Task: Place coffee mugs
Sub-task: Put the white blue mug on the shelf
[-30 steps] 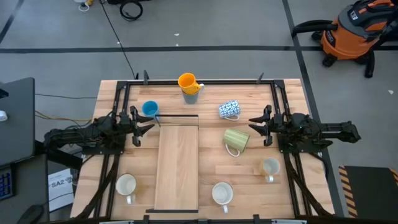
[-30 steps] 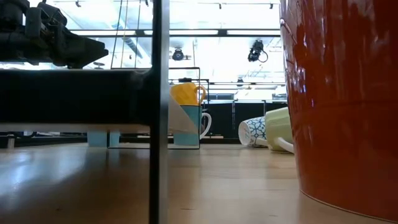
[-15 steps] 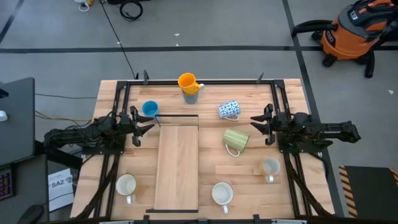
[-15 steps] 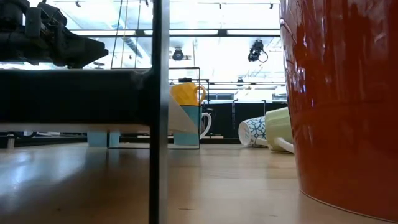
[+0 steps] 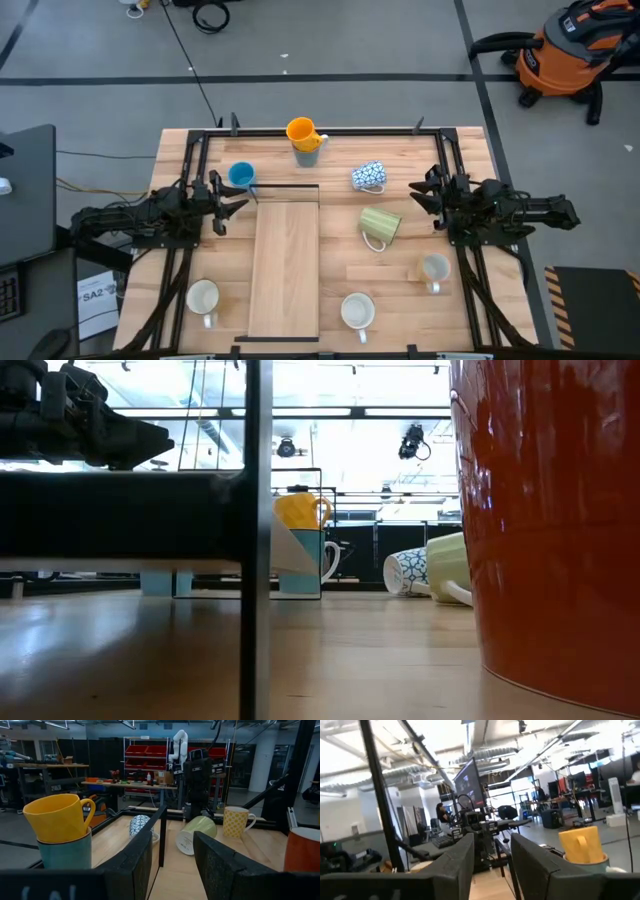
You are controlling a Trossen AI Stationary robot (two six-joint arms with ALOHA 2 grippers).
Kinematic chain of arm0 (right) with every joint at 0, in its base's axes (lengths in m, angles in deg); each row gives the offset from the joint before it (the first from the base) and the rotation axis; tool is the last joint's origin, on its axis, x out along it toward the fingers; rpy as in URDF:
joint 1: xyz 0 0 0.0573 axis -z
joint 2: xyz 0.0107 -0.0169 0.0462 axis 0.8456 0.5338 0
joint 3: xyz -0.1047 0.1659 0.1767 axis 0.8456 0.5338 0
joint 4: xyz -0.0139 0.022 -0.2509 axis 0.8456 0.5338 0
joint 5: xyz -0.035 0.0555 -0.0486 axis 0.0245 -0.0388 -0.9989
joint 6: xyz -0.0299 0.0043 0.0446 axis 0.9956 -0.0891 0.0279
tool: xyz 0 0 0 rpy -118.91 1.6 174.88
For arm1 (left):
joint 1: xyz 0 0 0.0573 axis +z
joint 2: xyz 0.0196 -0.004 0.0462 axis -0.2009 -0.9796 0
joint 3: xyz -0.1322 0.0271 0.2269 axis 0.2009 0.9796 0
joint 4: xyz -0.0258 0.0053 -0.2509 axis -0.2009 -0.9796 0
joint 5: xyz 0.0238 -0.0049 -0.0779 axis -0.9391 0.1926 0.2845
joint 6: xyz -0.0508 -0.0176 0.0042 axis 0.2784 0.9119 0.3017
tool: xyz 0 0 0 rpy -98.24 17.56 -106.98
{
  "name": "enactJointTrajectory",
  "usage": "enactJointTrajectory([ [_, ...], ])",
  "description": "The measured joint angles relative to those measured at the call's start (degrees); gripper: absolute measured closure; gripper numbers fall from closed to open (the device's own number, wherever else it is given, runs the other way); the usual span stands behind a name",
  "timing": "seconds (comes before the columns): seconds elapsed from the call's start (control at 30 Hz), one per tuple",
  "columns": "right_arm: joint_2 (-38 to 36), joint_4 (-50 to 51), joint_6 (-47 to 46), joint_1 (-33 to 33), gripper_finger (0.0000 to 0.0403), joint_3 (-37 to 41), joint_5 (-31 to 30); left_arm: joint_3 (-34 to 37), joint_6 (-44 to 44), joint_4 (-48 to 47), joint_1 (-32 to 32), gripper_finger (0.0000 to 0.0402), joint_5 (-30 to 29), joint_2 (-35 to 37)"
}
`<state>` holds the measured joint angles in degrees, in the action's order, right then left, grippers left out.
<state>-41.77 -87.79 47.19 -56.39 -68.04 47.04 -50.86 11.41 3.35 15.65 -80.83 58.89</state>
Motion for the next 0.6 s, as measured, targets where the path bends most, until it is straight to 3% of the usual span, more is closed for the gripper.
enactJointTrajectory([
  [0.37,0.00,-0.42,-5.18,0.00,0.0142,-0.01,-7.64,0.00,0.02,0.00,-0.01,0.0251,0.00,0.00],
  [0.6,0.11,-1.52,-4.85,-0.02,0.0102,-1.58,-8.41,0.00,0.00,0.00,0.00,0.0251,0.00,0.00],
])
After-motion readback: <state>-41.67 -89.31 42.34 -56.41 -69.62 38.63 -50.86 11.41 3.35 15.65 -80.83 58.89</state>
